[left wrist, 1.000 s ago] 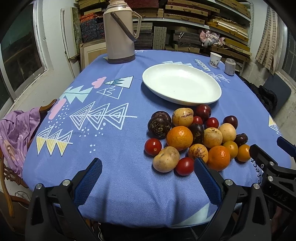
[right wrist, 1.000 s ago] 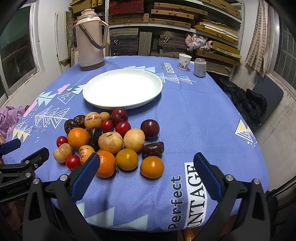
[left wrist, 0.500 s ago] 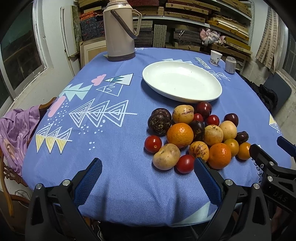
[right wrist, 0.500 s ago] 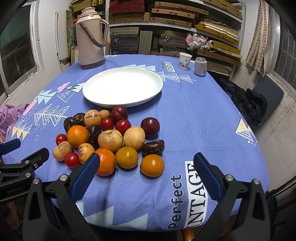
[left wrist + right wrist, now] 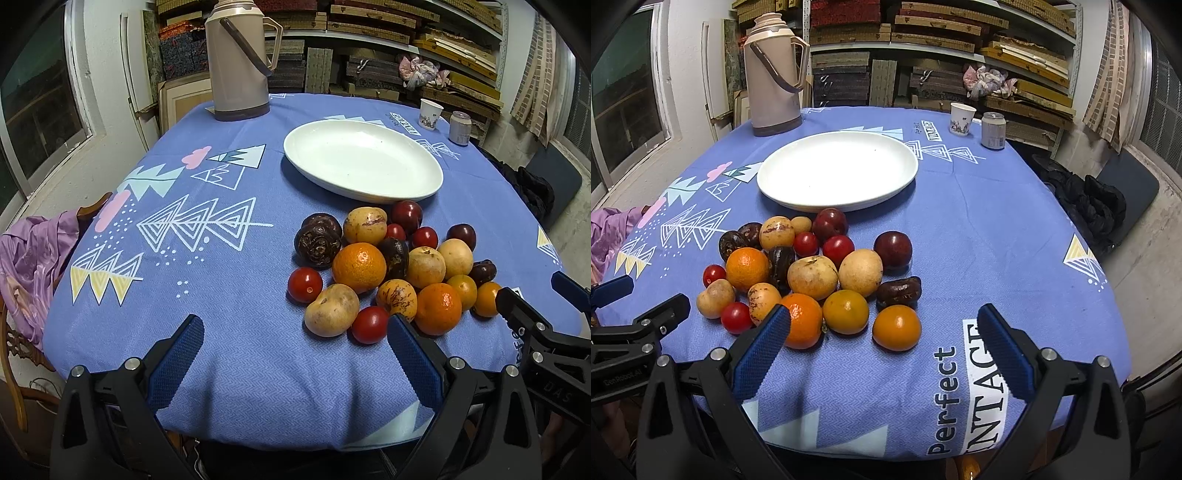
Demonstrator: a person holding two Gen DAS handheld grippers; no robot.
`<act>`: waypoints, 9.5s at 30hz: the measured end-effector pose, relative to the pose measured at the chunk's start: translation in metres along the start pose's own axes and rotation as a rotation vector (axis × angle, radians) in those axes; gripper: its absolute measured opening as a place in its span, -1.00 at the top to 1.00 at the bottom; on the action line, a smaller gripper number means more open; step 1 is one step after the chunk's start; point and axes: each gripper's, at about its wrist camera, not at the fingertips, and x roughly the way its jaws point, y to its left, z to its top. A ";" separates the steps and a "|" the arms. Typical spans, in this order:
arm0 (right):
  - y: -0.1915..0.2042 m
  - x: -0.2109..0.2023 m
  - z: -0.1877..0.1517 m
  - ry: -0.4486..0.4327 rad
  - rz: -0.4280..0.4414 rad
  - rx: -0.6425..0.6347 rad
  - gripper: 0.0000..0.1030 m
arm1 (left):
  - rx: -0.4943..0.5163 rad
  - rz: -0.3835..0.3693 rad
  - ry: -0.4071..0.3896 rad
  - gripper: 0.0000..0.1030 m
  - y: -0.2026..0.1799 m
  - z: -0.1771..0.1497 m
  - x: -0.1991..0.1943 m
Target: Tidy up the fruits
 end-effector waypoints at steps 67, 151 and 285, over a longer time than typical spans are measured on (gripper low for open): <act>-0.030 0.074 -0.021 0.140 0.207 -0.192 0.02 | 0.054 -0.162 0.081 -0.93 0.021 0.001 0.055; 0.011 0.124 0.154 0.027 0.275 -0.374 0.26 | 0.131 -0.242 -0.084 0.43 -0.008 0.176 0.119; -0.054 0.096 0.048 0.083 0.292 -0.092 0.26 | 0.117 -0.407 0.042 -0.03 0.047 0.029 0.051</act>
